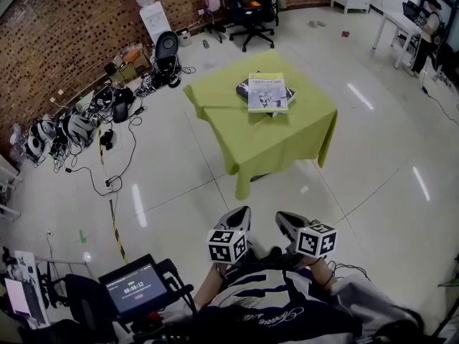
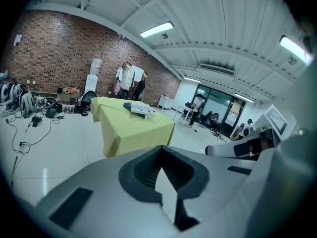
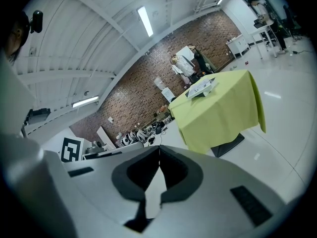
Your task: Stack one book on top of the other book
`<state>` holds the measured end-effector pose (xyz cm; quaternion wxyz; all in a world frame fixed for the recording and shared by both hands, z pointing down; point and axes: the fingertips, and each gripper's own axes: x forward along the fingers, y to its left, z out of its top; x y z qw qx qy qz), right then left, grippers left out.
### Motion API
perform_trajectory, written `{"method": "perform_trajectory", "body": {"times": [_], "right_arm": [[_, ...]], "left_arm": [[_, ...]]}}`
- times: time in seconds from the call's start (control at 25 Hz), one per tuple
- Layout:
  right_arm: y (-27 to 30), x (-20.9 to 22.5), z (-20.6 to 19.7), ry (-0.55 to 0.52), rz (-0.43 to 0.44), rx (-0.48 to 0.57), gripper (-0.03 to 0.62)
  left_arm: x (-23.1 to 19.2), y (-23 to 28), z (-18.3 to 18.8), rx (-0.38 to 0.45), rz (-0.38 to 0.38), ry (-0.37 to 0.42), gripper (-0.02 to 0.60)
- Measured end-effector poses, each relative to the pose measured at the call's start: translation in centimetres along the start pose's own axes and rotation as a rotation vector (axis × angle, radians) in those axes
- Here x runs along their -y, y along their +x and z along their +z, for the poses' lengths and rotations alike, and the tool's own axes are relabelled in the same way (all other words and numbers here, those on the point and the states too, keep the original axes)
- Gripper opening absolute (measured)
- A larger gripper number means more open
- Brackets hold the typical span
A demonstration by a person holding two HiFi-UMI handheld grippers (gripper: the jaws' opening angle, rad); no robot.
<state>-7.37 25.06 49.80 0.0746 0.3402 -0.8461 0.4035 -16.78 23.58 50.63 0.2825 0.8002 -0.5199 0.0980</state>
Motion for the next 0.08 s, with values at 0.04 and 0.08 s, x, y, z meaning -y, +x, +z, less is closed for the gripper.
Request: {"method": "perform_trajectory", "body": {"times": [0.04,0.08], "right_arm": [[-0.04,0.05,0.07,-0.002,0.002,-0.001,-0.012],[-0.07,0.11,0.16,-0.003,0.004,-0.002,-0.012]], "left_arm": [[0.07,-0.10,-0.10,0.000,0.003,-0.001,0.003],[0.15,-0.20,-0.19,0.000,0.006,-0.001,0.003]]}}
